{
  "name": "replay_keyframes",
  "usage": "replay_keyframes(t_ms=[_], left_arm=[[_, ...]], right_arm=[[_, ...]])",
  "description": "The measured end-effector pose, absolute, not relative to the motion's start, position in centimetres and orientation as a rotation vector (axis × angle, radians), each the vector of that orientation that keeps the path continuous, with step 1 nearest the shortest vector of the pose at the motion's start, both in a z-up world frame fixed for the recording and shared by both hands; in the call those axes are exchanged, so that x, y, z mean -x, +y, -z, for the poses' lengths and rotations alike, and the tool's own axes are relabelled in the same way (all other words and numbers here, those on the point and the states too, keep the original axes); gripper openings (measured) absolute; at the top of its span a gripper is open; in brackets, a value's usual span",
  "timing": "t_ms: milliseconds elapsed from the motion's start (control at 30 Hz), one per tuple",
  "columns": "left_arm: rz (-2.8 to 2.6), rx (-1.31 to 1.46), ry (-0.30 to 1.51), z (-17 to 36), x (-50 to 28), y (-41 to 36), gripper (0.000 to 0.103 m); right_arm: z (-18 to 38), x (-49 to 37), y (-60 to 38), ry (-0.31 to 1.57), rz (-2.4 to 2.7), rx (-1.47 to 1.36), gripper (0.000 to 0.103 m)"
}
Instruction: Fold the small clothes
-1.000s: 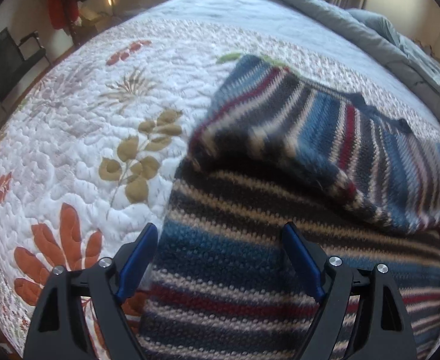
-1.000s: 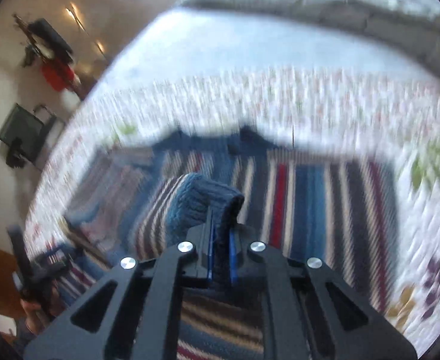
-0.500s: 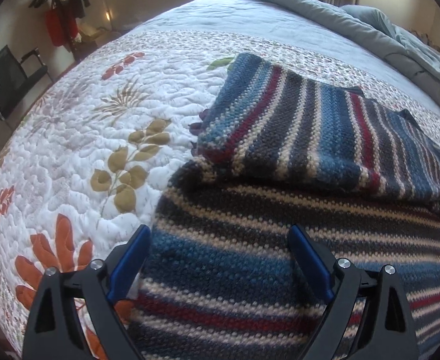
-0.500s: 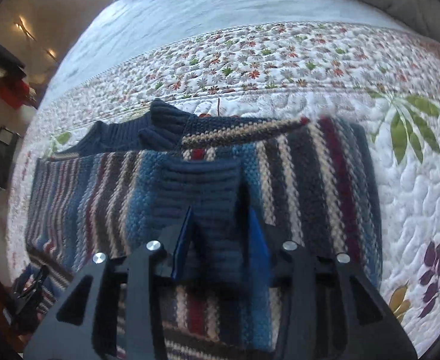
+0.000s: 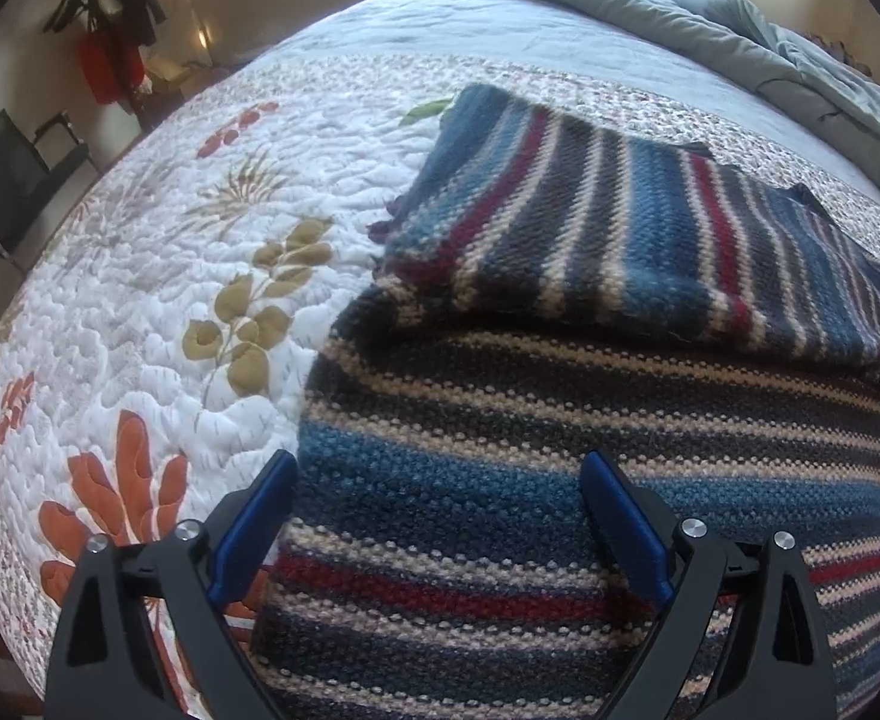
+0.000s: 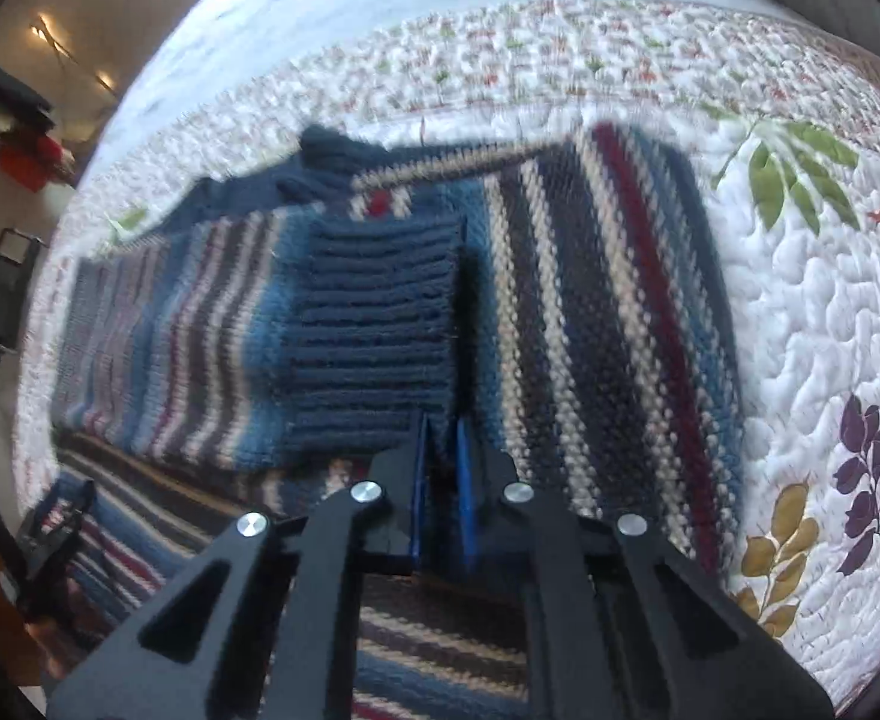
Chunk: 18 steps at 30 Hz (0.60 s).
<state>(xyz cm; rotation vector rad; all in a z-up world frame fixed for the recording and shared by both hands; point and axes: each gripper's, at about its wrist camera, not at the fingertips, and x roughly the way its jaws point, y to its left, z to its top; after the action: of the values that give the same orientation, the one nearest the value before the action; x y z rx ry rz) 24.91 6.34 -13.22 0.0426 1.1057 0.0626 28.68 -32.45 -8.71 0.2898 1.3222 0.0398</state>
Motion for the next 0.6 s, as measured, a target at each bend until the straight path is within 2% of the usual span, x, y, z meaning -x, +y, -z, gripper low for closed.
replay_keyframes(t_ms=[100, 167, 267, 400, 500, 600], left_arm=[[-0.058, -0.045, 1.122, 13.0, -25.0, 6.5, 0.096], [-0.032, -0.039, 1.148, 12.5, -24.4, 6.9, 0.096], [0.002, -0.047, 1.17, 11.5, -22.4, 8.0, 0.096], [0.03, -0.064, 1.21, 11.2, -18.5, 10.0, 0.096], [0.05, -0.099, 1.255, 11.4, -15.0, 11.0, 0.096], [0.068, -0.1, 1.295, 11.7, -11.6, 12.0, 0.096]], right_arm=[[7.7, -28.4, -32.4, 1.263, -0.051, -0.317, 0.017], [6.0, -26.8, -32.9, 1.217, -0.07, -0.352, 0.031], [4.2, -22.3, -33.3, 1.2, -0.098, -0.356, 0.032], [4.6, -13.8, -33.4, 1.264, -0.11, -0.334, 0.033], [5.8, -7.0, -33.2, 1.313, -0.087, -0.313, 0.043], [6.9, -1.4, -32.8, 1.345, -0.068, -0.306, 0.041]])
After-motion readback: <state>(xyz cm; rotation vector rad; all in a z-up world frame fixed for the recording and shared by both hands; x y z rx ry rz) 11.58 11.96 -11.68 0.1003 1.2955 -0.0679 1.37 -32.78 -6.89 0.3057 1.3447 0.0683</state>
